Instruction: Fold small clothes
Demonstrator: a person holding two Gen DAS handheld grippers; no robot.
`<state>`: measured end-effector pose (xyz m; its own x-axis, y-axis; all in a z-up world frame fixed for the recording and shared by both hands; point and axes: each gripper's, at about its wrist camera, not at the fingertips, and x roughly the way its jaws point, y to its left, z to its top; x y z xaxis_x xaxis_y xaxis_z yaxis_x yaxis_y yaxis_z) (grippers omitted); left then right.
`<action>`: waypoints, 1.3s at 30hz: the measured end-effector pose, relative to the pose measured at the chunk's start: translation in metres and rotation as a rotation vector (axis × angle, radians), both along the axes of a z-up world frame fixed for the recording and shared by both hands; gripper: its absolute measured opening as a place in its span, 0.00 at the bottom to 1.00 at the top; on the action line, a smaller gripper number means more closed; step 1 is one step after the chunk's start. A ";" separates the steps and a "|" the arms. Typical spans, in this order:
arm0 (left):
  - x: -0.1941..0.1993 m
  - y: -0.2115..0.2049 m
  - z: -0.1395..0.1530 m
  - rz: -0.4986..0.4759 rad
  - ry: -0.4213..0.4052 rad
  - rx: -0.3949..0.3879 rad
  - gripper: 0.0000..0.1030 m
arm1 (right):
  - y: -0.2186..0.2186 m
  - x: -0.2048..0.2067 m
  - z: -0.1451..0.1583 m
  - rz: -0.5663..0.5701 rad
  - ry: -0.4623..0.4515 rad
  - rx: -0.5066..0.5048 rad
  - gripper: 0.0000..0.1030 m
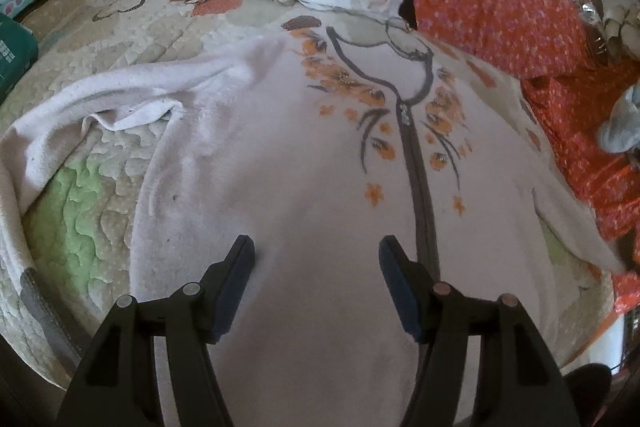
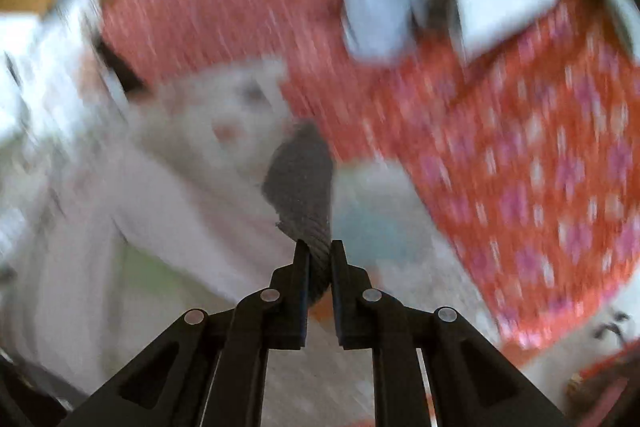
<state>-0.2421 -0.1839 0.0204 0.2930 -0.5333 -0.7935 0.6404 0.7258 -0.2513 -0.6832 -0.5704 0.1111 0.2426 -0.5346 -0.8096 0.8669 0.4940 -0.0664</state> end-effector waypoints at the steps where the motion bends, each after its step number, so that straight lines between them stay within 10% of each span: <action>1: 0.000 0.001 -0.001 0.000 0.003 0.001 0.62 | -0.003 -0.011 -0.008 -0.046 -0.012 0.021 0.10; 6: -0.001 0.001 -0.004 0.011 0.010 0.015 0.62 | -0.026 -0.050 -0.008 -0.235 -0.220 0.099 0.20; 10: -0.004 0.000 -0.005 0.006 0.003 0.025 0.62 | -0.029 -0.052 -0.012 -0.264 -0.271 0.115 0.57; 18: -0.005 0.003 -0.004 0.004 0.001 0.022 0.62 | -0.053 -0.044 -0.073 -0.380 -0.158 0.242 0.60; 19: -0.005 0.004 -0.003 0.008 0.001 0.019 0.62 | -0.054 -0.039 -0.074 -0.374 -0.142 0.211 0.60; 22: 0.003 0.010 0.010 0.029 -0.007 0.014 0.62 | -0.054 -0.028 -0.068 -0.271 -0.217 0.227 0.08; 33: 0.088 0.072 0.079 0.269 -0.215 -0.018 0.67 | -0.083 -0.010 0.041 -0.451 -0.278 -0.039 0.07; 39: 0.125 0.095 0.054 0.332 -0.032 -0.056 0.68 | -0.037 0.145 0.045 -0.106 -0.317 0.051 0.07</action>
